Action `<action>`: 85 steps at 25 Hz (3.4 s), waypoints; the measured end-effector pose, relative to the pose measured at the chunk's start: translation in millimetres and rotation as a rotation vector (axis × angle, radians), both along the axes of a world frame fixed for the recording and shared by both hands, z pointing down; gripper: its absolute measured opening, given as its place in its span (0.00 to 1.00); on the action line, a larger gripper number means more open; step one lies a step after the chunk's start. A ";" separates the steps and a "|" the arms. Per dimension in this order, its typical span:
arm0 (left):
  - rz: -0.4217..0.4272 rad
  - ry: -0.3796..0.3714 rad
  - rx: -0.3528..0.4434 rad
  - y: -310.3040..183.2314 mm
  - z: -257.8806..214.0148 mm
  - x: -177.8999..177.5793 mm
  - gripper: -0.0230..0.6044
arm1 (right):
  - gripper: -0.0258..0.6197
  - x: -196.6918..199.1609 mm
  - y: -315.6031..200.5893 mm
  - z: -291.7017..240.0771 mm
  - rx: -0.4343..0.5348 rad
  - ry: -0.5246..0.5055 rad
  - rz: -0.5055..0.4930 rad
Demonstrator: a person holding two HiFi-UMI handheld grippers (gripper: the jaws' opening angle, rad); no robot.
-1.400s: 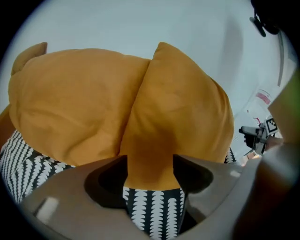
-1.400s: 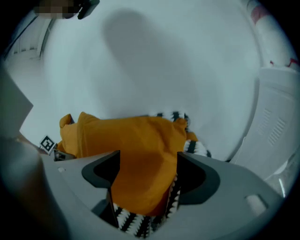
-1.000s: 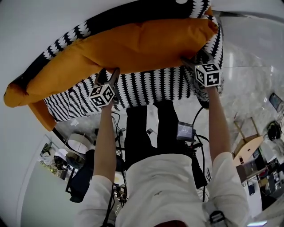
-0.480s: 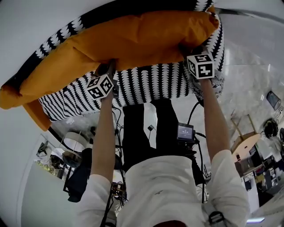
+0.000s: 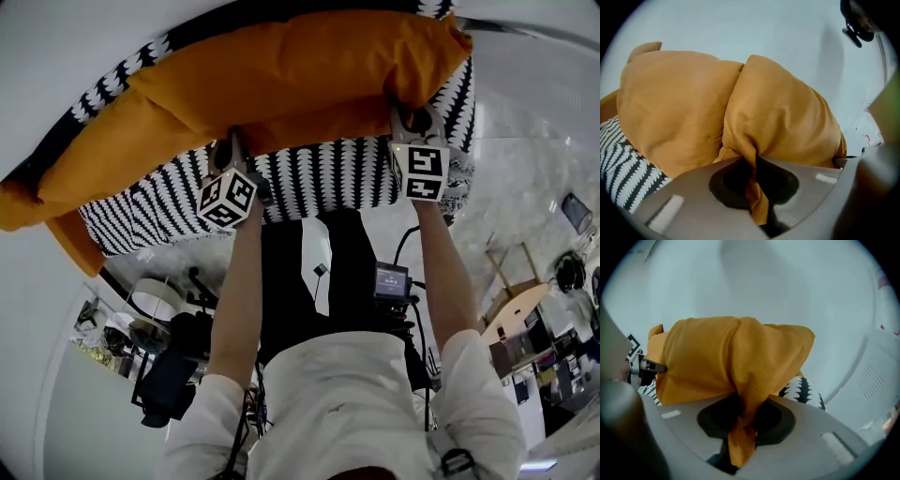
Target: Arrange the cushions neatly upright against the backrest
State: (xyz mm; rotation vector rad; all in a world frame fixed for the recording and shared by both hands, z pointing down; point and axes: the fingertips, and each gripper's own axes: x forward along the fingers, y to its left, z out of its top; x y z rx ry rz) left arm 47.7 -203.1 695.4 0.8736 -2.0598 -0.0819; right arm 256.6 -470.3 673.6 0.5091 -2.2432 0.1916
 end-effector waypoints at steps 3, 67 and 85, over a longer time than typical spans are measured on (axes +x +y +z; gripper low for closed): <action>-0.035 -0.044 0.025 -3.7 -15.3 -4.8 0.08 | 0.22 -9.5 -2.4 -21.4 0.061 -0.026 -0.025; 0.322 -0.115 -0.086 76.9 -183.5 93.2 0.18 | 0.55 41.4 133.7 -117.9 -0.086 0.012 -0.238; 0.323 -0.023 0.022 121.5 -270.8 137.5 0.04 | 0.08 41.5 204.5 -149.1 -0.113 0.083 -0.548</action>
